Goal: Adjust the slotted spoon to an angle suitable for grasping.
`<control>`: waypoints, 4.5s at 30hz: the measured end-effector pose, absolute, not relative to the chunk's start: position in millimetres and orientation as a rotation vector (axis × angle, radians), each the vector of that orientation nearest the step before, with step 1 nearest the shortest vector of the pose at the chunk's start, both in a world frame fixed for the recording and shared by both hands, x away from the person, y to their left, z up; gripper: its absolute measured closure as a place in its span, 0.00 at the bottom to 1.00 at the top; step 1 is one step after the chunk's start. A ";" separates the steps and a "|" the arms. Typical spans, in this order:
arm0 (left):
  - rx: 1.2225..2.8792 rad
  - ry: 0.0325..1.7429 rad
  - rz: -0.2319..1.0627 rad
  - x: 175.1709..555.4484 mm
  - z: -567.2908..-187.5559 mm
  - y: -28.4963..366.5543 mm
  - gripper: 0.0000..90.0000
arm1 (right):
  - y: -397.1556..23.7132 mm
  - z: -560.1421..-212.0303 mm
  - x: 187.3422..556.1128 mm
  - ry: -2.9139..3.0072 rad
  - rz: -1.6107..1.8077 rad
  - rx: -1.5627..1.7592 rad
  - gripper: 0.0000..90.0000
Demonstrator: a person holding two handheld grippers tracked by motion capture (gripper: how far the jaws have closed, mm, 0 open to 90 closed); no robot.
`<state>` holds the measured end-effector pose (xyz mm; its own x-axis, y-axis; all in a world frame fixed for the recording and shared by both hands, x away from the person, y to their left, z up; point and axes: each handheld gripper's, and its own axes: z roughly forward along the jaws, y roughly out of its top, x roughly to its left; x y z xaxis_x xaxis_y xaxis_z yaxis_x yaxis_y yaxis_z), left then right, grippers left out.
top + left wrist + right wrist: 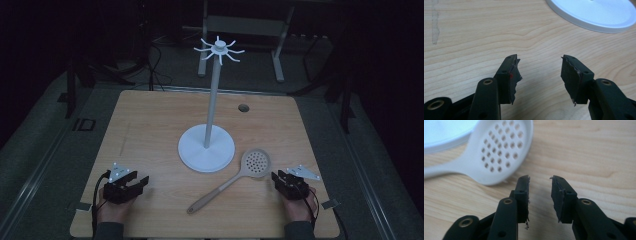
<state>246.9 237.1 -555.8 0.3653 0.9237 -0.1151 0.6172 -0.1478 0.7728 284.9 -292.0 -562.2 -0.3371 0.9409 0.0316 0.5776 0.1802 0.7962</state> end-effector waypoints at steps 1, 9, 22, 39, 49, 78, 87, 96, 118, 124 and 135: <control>1.862 1.343 0.507 246.9 -555.8 237.1 0.53 | -290.4 -560.5 283.9 1.987 1.018 1.414 0.77; 1.842 1.352 0.516 245.8 -554.7 239.2 0.53 | -274.9 -550.9 278.3 2.061 1.058 1.306 0.87; 1.832 1.329 0.524 243.8 -553.2 239.4 0.54 | -251.9 -528.1 287.7 2.148 1.091 1.150 1.00; 1.843 1.314 0.522 243.6 -553.3 238.2 0.55 | -221.3 -528.8 342.2 2.232 0.919 1.110 1.00; 1.843 1.315 0.518 243.7 -553.6 237.4 0.55 | -228.7 -537.7 351.3 2.246 0.864 1.142 1.00; 1.848 1.319 0.517 244.2 -554.0 237.3 0.55 | -248.5 -541.1 332.7 2.237 0.900 1.171 1.00; 1.854 1.320 0.517 244.3 -554.2 237.2 0.55 | -251.9 -544.1 320.2 2.243 0.907 1.172 1.00; 1.852 1.321 0.516 244.6 -554.3 237.4 0.55 | -251.7 -539.5 317.8 2.259 0.898 1.160 0.98; 1.855 1.321 0.511 245.2 -554.9 236.8 0.54 | -210.8 -496.6 335.8 2.334 0.921 0.878 0.81; 1.856 1.319 0.510 245.2 -554.9 236.8 0.54 | -191.7 -491.4 342.1 2.385 0.897 0.790 0.79; 1.858 1.318 0.507 245.5 -555.1 236.8 0.54 | -155.9 -490.1 351.8 2.494 0.835 0.620 0.78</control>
